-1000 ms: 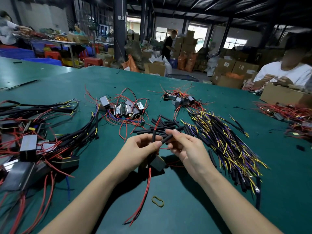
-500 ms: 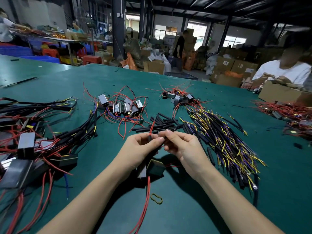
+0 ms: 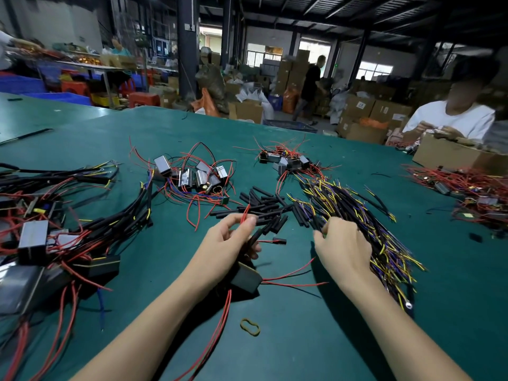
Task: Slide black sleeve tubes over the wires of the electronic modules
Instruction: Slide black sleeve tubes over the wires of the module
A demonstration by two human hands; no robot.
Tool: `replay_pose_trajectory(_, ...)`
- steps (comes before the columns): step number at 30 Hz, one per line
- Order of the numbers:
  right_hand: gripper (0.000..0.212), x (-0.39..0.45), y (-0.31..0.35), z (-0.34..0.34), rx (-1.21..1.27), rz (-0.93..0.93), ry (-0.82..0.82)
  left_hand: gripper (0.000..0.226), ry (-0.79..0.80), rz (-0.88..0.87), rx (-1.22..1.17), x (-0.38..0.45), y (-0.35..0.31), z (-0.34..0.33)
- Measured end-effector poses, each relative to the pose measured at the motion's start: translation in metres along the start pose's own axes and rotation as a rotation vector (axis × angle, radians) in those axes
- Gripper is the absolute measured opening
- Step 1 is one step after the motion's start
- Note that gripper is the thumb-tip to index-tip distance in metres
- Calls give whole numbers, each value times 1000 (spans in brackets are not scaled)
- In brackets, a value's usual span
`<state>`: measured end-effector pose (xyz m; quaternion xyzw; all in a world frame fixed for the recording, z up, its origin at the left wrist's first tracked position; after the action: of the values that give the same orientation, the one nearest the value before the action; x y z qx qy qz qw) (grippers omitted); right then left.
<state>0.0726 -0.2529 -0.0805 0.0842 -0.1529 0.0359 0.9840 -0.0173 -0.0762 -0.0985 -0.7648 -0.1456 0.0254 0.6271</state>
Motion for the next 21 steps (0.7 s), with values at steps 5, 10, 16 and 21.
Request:
replay_pose_trajectory(5, 23, 6, -9, -10, 26, -56, 5, 27, -5, -23, -14, -2, -1, -1)
replay_pose_trajectory(10, 22, 19, -21, 4, 434, -173, -43, 27, -45, -66, 82, -2, -3, 1)
replay_pose_trajectory(16, 20, 22, -19, 2, 911, -302, 103, 23, -70, -82, 60, -3, -3, 2)
replay_pose_trajectory(21, 15, 22, -18, 1, 866, -305, 2, 16, -127, -124, 6, -1, -5, 4)
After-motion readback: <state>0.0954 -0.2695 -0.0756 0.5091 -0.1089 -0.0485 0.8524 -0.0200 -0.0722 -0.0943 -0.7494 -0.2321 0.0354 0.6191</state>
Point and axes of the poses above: each hand's wrist, its own x-axis towards the middle knuckle, its own z-axis out of the back of the hand, y = z × x, the point moved 2 cm from there along x, towards the middle knuckle, and after that the axes turned 8 degrees about -x, right-handed, at the moved point
